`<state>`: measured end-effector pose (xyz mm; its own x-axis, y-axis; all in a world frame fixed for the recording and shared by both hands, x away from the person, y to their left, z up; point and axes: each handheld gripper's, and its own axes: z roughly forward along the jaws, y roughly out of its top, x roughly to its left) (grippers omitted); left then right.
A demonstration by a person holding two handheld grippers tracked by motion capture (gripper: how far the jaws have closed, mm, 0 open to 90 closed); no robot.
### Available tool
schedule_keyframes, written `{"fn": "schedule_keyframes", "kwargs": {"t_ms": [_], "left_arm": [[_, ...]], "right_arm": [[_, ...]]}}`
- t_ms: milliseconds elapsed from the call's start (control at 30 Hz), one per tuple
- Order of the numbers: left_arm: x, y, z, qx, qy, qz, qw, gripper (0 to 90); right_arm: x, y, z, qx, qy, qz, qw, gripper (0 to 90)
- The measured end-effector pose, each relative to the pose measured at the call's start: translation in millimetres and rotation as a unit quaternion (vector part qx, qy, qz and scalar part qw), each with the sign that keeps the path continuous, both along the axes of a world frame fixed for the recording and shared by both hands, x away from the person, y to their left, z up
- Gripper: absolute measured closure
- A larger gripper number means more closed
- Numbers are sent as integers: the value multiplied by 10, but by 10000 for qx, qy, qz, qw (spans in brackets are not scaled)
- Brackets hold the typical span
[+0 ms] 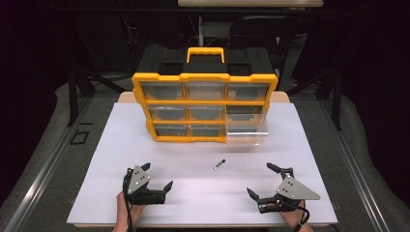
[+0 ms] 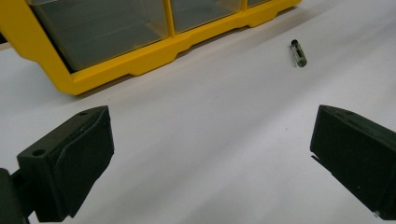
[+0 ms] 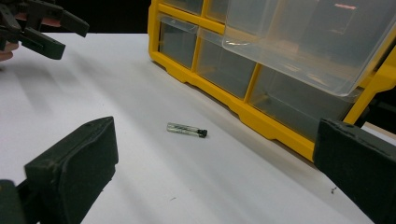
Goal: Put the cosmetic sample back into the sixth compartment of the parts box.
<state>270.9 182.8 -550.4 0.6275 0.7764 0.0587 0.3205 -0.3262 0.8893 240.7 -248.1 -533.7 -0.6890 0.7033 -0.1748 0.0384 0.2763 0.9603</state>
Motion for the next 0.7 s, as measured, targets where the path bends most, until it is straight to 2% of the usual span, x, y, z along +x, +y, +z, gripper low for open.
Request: {"fn": "schedule_keyframes", "kwargs": {"t_ms": [167,700], "left_arm": [[34,-87,29,61,9,-12,10000,0],[173,-330,71,201,250,-42,9995,0]], "right_arm": [[12,-6,-4,-3,1,6,10000,0],[15,-5,-5,-12,17,-9,10000,0]]}}
